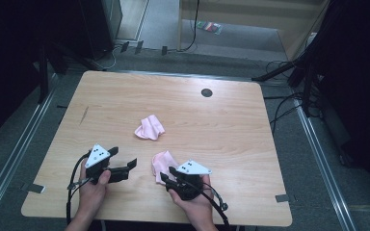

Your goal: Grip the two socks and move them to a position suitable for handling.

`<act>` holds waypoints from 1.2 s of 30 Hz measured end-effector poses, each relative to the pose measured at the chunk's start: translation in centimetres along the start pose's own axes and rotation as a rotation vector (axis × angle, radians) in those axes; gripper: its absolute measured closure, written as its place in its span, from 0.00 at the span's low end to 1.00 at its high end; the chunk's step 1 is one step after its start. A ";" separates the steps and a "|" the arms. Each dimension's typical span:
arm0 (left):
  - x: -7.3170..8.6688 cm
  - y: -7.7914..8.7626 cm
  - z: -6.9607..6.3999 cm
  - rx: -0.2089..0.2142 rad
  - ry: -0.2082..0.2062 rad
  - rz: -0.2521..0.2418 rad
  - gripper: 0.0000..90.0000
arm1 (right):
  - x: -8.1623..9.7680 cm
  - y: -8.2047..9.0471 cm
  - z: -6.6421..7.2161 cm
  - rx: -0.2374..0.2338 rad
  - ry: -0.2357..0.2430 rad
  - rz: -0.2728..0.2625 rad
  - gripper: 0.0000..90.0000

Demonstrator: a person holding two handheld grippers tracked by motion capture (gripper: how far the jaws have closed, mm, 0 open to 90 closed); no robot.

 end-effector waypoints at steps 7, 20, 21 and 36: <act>0.5 -0.9 -0.3 0.034 -0.002 0.018 0.37 | 0.2 -0.6 1.1 -0.018 0.040 0.028 0.68; 0.1 -1.7 -2.1 0.142 0.022 0.039 0.51 | 1.9 -3.2 2.7 0.100 0.179 0.128 0.65; 0.0 -1.9 -2.5 0.156 0.013 0.046 0.52 | 1.9 -3.2 2.7 0.112 0.180 0.132 0.67; 0.2 -2.7 -3.6 0.208 -0.003 0.080 0.52 | 0.9 -1.6 1.4 0.102 0.087 0.065 0.99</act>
Point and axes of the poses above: each handheld gripper's, and its own axes: y roughly backward along the jaws, x roughly out of its underside, z roughly to its left, the point moved 3 cm from there along -y, roughly forward along the jaws, and after that the axes turned 3 degrees about z, right-handed, at the moved point
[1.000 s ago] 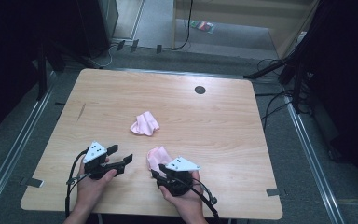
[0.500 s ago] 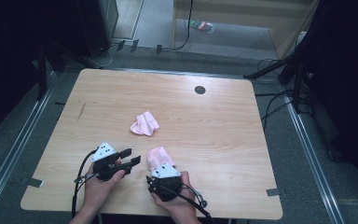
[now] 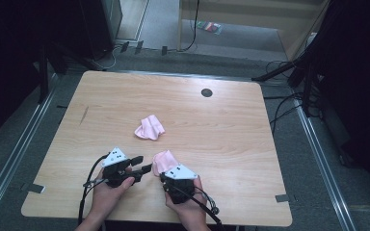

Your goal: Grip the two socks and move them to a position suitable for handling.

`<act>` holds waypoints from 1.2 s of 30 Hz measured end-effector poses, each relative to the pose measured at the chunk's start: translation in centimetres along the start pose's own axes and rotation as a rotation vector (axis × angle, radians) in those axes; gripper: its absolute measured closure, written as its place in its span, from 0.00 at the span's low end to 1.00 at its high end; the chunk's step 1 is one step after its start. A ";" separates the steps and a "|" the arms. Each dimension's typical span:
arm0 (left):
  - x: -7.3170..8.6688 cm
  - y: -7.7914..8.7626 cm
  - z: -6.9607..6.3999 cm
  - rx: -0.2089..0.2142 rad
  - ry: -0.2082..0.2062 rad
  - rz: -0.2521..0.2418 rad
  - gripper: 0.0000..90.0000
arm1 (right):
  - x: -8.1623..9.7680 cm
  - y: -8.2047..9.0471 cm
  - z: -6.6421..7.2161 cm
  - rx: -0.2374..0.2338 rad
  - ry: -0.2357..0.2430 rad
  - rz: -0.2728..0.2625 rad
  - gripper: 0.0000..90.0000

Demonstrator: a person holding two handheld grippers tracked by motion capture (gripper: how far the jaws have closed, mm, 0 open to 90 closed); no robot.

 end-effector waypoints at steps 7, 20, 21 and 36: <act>-0.1 -1.2 -0.8 -0.015 0.004 0.033 0.51 | -0.8 1.5 -1.2 -0.022 -0.078 -0.051 0.99; -0.4 -2.2 -0.3 -0.093 0.027 0.093 1.00 | -1.9 3.8 -4.5 0.000 -0.159 -0.128 0.99; -0.5 -1.9 0.0 -0.093 0.034 0.095 1.00 | -2.0 4.1 -4.9 0.009 -0.173 -0.131 0.99; 0.7 2.7 1.3 -0.157 0.021 0.133 1.00 | -0.2 5.3 -9.8 0.048 -0.285 -0.058 1.00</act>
Point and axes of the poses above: each handheld gripper's, and its own axes: y roughly backward along the jaws, x roughly out of its underside, z roughly to its left, the point moved 3 cm from there along -y, roughly forward along the jaws, and after that the axes turned 3 degrees about z, right-handed, at the moved point
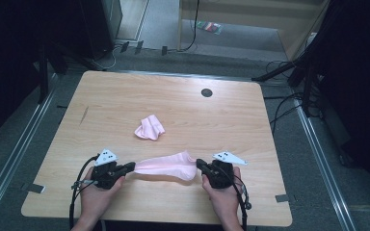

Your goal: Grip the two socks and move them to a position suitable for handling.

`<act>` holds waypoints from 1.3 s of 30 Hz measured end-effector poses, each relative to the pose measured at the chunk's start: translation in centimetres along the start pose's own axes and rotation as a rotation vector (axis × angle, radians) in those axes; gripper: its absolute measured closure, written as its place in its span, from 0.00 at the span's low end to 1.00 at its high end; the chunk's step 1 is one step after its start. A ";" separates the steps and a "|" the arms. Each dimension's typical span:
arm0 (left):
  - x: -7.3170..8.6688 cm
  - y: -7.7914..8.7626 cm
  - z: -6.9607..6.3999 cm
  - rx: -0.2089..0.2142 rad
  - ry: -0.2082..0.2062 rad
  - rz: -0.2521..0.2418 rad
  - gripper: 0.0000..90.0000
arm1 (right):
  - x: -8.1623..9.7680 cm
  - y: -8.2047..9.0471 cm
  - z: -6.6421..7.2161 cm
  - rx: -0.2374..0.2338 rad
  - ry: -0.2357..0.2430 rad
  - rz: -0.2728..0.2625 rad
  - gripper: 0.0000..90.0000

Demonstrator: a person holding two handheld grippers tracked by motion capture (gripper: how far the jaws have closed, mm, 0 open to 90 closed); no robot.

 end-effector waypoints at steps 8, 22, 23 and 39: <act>0.9 0.1 -0.6 0.006 -0.030 0.026 1.00 | 0.9 -0.3 -0.4 0.006 -0.005 0.035 1.00; 1.3 -0.4 -1.3 0.049 -0.023 0.057 1.00 | 1.8 -1.8 -0.4 -0.024 0.016 0.111 1.00; 1.4 -0.5 -1.3 0.055 -0.023 0.056 1.00 | 1.8 -1.8 -0.5 -0.011 0.015 0.111 1.00; -0.4 -0.4 1.5 0.067 0.054 -0.114 0.44 | -0.9 -0.9 -0.1 0.006 0.088 -0.026 0.59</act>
Point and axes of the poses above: each handheld gripper's, and its own axes: y roughly backward along the jaws, x roughly out of its underside, z roughly to its left, the point moved 3 cm from there along -y, roughly forward along the jaws, and after that the axes turned 3 degrees about z, right-handed, at the moved point
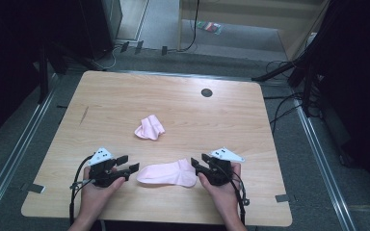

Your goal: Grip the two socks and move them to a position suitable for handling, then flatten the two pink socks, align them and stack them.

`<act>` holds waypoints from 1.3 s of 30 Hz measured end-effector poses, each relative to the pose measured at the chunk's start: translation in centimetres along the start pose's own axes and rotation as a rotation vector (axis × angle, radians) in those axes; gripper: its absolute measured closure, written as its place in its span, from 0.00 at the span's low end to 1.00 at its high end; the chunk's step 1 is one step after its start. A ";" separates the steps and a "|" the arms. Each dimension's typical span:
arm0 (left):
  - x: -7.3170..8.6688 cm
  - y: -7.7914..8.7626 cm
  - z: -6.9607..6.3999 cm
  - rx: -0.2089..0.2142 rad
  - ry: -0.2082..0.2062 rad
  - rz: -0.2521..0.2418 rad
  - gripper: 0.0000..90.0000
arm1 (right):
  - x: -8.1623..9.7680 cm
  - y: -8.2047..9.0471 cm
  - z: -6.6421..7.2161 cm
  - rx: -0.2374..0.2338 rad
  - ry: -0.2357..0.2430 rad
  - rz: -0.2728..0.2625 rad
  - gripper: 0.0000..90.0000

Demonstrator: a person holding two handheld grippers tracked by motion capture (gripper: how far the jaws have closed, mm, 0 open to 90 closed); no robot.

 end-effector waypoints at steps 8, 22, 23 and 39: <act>-2.3 -0.9 1.9 -0.054 0.049 -0.046 0.47 | -3.2 -0.7 1.6 -0.025 0.062 -0.029 0.60; -6.4 -3.5 5.3 -0.104 0.096 -0.097 0.55 | -6.9 -3.3 2.4 -0.039 0.050 -0.051 0.63; -6.5 -3.6 5.4 -0.122 0.087 -0.102 0.57 | -7.2 -3.7 2.5 -0.043 0.052 -0.047 0.63; -5.8 -6.3 6.3 -0.140 0.048 -0.029 0.76 | -8.6 -9.7 6.6 -0.103 0.190 0.044 0.73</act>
Point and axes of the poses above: each handheld gripper's, and its own axes: y roughly backward along the jaws, x roughly out of its underside, z roughly to its left, the point moved 3 cm from there along -y, roughly forward along the jaws, and after that the axes turned 3 degrees about z, right-handed, at the moved point
